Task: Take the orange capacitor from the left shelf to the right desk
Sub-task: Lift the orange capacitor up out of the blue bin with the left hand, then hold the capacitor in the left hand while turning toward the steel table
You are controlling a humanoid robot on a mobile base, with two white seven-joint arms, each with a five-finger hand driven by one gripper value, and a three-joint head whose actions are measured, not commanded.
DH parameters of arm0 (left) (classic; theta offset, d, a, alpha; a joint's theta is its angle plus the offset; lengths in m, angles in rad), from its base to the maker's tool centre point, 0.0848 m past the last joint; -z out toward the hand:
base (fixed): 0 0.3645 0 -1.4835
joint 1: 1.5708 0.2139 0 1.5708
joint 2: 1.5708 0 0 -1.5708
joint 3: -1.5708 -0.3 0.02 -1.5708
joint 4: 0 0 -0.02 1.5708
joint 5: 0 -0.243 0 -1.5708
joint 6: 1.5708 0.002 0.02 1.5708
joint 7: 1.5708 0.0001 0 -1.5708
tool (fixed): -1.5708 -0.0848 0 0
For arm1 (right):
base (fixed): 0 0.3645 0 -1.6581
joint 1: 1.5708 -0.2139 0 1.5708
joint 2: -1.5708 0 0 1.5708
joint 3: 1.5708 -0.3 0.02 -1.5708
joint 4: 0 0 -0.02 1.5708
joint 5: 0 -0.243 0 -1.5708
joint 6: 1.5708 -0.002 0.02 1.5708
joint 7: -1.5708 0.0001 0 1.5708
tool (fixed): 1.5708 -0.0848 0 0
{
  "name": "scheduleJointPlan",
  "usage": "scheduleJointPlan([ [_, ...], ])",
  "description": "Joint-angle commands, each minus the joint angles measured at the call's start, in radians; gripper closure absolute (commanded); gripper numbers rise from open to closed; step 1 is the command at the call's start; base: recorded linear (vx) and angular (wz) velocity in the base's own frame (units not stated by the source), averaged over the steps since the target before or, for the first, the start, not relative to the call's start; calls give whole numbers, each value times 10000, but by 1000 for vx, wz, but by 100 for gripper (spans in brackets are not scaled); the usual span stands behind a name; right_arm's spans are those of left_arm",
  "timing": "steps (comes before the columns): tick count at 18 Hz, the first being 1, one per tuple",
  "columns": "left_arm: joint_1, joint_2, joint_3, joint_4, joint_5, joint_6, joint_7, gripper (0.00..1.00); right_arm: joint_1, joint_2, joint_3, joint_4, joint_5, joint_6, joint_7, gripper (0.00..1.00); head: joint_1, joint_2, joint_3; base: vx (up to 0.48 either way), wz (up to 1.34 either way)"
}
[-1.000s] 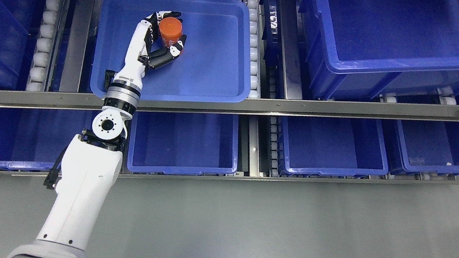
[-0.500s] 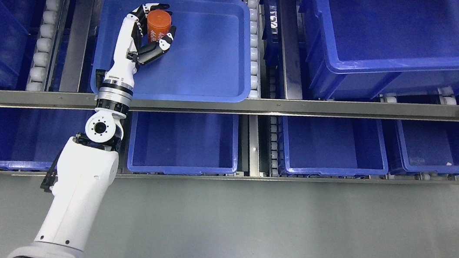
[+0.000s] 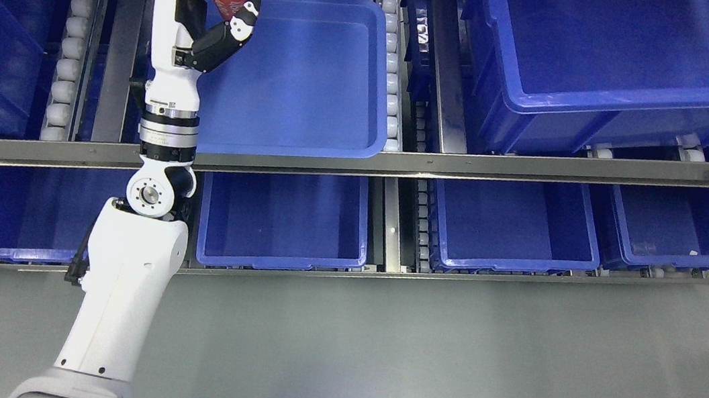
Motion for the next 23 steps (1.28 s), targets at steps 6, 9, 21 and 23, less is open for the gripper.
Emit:
scheduleJointPlan([
  [6,1101,175,942,-1953,193,-266,-14,98,-15,-175,-107,-337,46,-11,3,0,0,0,0,0,0],
  [9,1332,175,974,-2091,193,-266,-14,98,-15,-175,-107,-337,46,4,3,0,0,0,0,0,0],
  [21,1731,175,897,-3347,224,-328,-14,97,-15,-175,-107,-337,46,-11,3,0,0,0,0,-8,-16],
  [23,1899,175,897,-3456,224,-435,-14,97,-15,-175,-107,-337,46,-11,3,0,0,0,0,-74,-34],
])
